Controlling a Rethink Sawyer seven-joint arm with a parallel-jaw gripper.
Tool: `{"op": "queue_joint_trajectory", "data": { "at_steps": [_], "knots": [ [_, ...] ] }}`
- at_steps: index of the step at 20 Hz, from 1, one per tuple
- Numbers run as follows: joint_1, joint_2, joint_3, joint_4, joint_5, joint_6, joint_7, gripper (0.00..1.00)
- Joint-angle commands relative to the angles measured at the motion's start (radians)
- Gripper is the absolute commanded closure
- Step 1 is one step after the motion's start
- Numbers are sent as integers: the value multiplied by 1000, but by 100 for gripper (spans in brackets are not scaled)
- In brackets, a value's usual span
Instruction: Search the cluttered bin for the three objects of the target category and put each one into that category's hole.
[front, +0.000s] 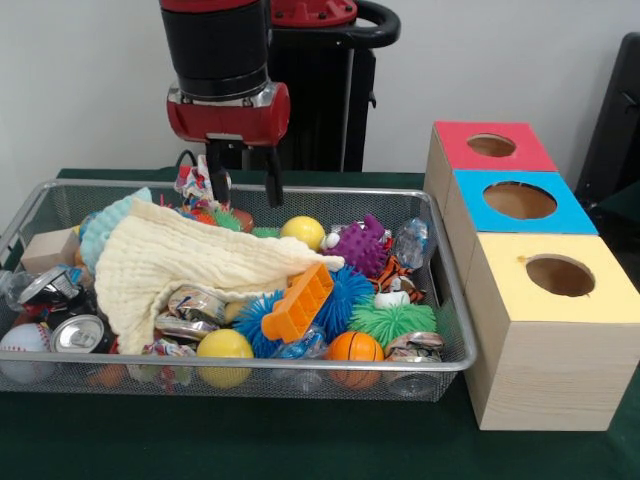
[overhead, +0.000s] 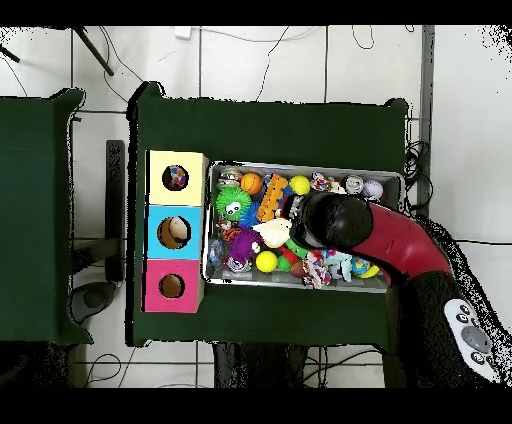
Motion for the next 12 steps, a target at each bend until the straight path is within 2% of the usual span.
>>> {"op": "queue_joint_trajectory", "data": {
  "at_steps": [1,8,12],
  "knots": [
    [-73,-11,152,107,-47,-2,-146,0],
    [-116,-25,187,125,-62,21,-144,0],
    [-109,-50,176,120,-82,40,-128,0]
  ]
}}
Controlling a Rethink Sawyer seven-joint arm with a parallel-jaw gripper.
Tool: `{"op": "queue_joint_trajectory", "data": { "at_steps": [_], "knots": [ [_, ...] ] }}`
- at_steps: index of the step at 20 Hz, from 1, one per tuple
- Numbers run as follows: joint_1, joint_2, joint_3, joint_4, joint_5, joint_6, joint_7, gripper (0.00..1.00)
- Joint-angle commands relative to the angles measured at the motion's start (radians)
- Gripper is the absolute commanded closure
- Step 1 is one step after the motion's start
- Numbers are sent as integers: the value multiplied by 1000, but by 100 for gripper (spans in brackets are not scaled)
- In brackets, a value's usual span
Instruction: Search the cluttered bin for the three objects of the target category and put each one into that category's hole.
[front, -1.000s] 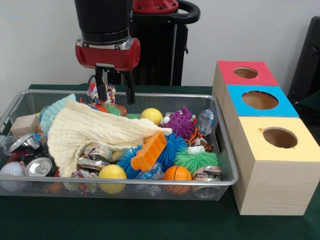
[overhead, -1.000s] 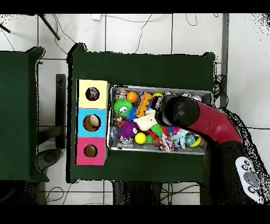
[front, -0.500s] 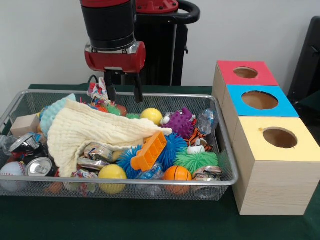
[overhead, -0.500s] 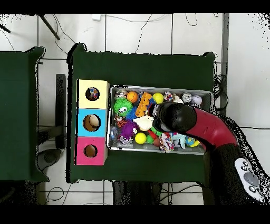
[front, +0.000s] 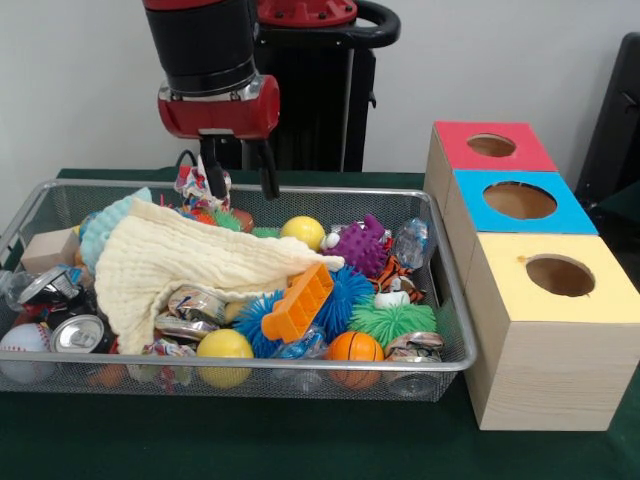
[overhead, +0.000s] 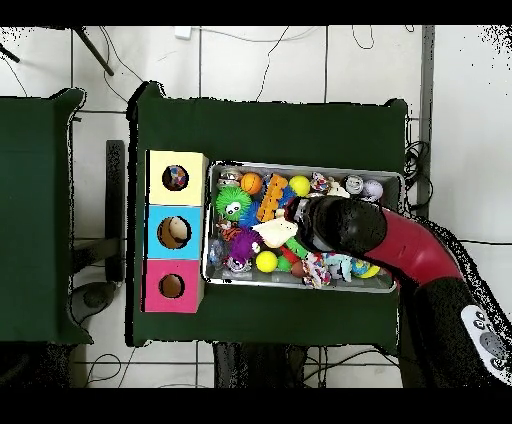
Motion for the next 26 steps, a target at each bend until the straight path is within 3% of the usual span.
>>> {"op": "queue_joint_trajectory", "data": {
  "at_steps": [1,7,11,26],
  "knots": [
    [-18,-41,88,75,-82,46,-127,0],
    [-3,-47,56,59,-131,58,-113,0],
    [-11,-42,51,100,-161,4,-91,0],
    [-92,21,80,68,-248,-2,-129,0]
  ]
}}
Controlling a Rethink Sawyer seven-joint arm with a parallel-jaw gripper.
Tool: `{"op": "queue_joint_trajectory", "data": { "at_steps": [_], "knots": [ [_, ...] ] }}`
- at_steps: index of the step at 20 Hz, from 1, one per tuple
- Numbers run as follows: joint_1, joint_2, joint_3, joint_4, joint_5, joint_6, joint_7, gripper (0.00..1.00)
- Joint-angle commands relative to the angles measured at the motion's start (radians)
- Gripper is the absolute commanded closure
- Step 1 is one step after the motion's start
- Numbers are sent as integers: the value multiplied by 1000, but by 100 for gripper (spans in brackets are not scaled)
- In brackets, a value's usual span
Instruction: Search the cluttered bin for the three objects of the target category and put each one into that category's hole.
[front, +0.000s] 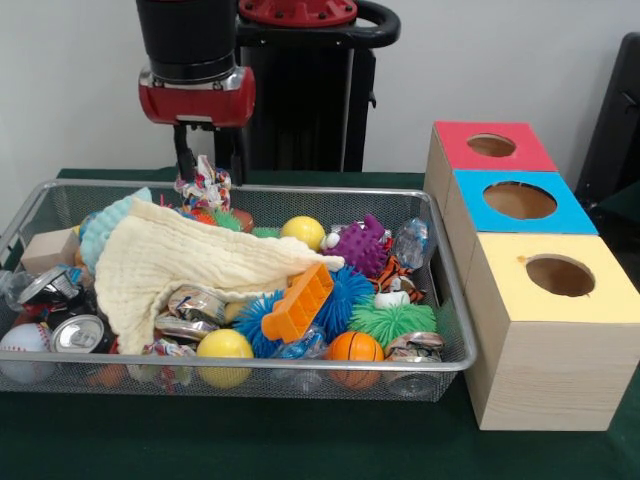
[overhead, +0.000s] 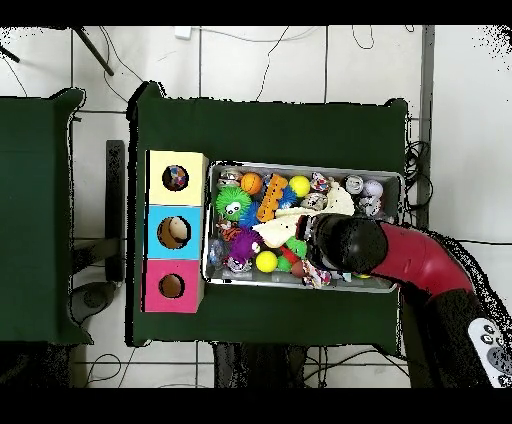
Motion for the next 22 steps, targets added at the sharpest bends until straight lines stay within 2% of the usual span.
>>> {"op": "queue_joint_trajectory", "data": {
  "at_steps": [1,8,22],
  "knots": [
    [-60,68,78,15,-69,14,-138,0],
    [-79,67,87,14,-86,31,-139,0],
    [-93,34,106,102,-93,-9,-110,0]
  ]
}}
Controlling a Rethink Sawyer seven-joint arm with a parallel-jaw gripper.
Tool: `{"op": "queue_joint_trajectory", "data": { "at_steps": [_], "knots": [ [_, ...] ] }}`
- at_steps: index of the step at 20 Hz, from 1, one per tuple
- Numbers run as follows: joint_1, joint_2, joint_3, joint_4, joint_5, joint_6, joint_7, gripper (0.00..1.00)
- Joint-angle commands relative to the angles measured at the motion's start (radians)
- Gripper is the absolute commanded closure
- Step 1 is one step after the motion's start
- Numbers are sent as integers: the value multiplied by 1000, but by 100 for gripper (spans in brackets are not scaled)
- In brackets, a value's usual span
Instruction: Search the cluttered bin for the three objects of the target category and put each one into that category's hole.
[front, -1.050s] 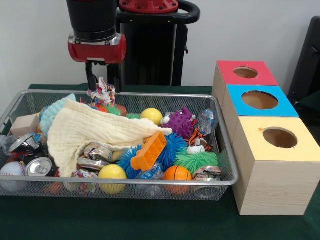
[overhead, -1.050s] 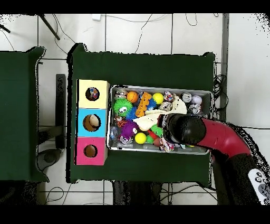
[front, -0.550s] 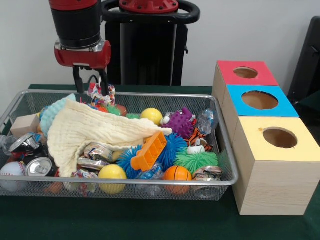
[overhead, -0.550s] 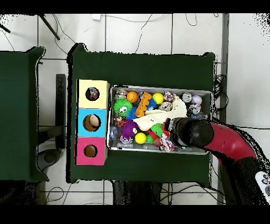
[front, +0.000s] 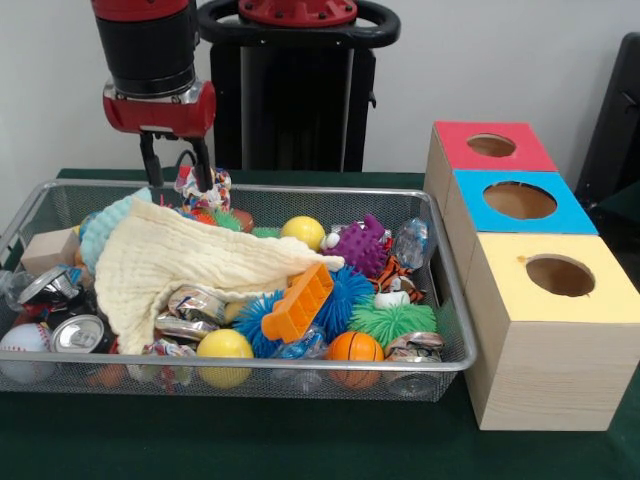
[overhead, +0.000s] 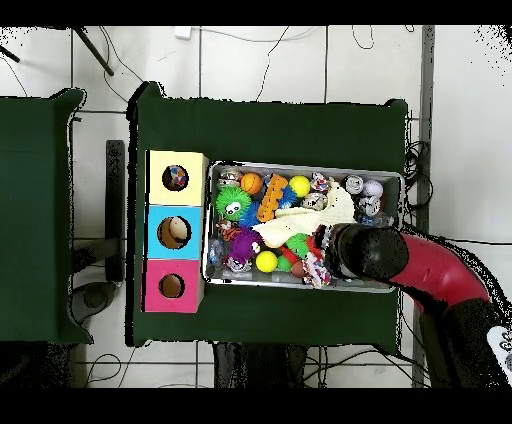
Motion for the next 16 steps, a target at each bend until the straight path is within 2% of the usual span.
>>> {"op": "queue_joint_trajectory", "data": {
  "at_steps": [1,16],
  "knots": [
    [-19,0,96,100,-58,-14,-110,0],
    [-15,59,67,139,-140,-141,-59,0]
  ]
}}
